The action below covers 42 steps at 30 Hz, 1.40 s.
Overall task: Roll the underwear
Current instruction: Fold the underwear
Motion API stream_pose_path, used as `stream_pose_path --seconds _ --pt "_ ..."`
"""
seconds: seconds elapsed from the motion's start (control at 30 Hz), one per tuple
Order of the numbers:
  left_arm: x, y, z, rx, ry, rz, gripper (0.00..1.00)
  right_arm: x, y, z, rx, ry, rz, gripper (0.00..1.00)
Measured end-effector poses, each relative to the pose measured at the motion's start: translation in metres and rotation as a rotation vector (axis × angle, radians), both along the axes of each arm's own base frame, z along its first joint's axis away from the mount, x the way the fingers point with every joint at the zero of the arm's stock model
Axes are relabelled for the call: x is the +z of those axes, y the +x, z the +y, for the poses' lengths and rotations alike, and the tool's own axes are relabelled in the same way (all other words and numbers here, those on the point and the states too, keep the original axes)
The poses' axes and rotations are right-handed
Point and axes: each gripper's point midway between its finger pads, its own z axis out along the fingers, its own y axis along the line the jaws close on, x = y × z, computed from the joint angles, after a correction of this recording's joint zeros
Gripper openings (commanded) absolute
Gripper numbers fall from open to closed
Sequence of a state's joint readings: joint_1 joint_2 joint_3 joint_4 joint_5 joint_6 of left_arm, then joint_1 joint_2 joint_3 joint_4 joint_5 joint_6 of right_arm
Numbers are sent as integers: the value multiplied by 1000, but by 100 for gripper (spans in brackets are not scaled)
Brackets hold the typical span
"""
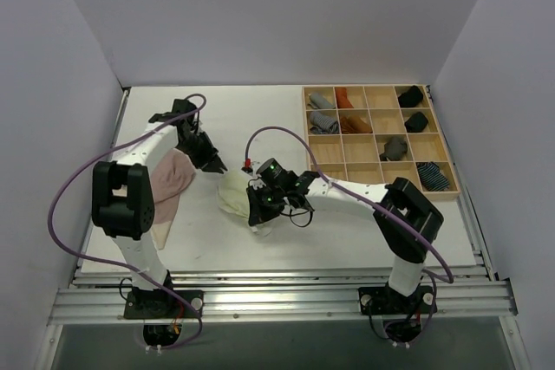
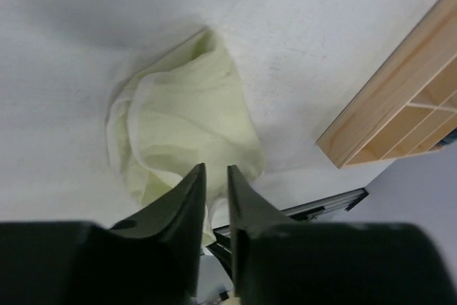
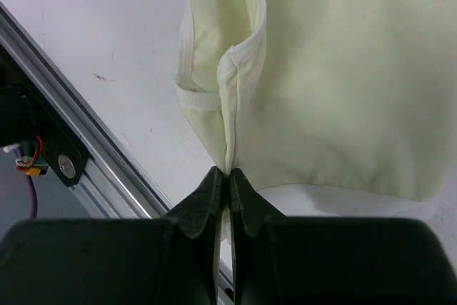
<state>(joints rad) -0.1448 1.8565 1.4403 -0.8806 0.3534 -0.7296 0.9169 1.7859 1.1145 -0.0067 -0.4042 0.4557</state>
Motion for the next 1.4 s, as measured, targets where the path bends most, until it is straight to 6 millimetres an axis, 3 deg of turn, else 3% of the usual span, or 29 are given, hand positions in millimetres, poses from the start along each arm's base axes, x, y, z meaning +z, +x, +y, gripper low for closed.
stream_pose_path --seconds 0.1,0.23,0.4,0.7,1.0,1.4 --pt "0 6 -22 -46 -65 -34 10 2 -1 0 7 5 -4 0" --pt "-12 2 -47 -105 -143 -42 6 3 -1 0 12 5 -8 0" --pt "-36 -5 -59 -148 -148 -7 4 2 -2 -2 15 -4 -4 0" --pt "-75 -13 -62 -215 -95 41 2 1 6 -13 5 -31 0 0" --pt "-76 -17 -72 -325 -32 -14 2 8 30 -24 -35 -31 -17 0" --pt "-76 -17 -71 -356 -7 -31 3 7 58 -48 -81 -44 -23 0"
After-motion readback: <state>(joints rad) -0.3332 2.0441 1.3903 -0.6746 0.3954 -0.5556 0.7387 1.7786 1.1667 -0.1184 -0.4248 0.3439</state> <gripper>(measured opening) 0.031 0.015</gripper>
